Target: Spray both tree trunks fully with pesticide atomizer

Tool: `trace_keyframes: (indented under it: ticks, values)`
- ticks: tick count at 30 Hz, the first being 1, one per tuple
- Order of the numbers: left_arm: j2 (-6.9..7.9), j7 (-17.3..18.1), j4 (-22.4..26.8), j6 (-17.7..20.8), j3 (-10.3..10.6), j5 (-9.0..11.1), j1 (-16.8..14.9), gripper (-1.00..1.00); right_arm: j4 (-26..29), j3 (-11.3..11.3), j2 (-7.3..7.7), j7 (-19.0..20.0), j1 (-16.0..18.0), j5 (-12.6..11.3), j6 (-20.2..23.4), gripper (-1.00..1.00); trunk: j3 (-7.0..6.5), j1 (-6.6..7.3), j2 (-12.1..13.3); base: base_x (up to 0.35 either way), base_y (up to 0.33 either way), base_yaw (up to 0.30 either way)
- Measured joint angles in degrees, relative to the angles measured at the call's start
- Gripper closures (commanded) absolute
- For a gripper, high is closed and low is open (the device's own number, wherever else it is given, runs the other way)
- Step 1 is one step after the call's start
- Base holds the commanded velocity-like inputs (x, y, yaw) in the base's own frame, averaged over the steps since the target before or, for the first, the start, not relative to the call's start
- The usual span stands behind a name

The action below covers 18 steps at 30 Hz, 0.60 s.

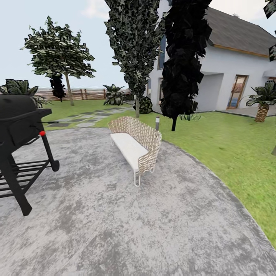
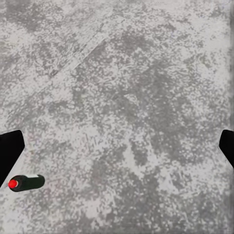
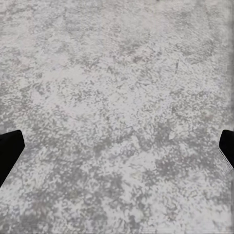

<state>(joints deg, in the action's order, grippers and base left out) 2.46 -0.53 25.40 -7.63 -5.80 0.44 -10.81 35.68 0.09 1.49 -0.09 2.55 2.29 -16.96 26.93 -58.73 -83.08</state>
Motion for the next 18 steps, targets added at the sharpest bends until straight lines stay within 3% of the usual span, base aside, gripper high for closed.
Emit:
trace_keyframes:
  ticks: [10,18]
  values:
    - [0.01,0.0,0.0,-0.02,0.0,0.02,0.0,-1.0,-0.08,0.0,-0.07,0.01,0.0,0.06,0.0,-1.0,0.0,0.0,0.0,0.293,-0.141,0.009]
    - [0.01,0.0,0.0,-0.02,0.0,0.07,0.0,-1.0,-0.09,0.0,-0.09,0.0,0.0,0.08,0.0,-1.0,0.0,0.0,0.0,0.293,-0.144,0.123]
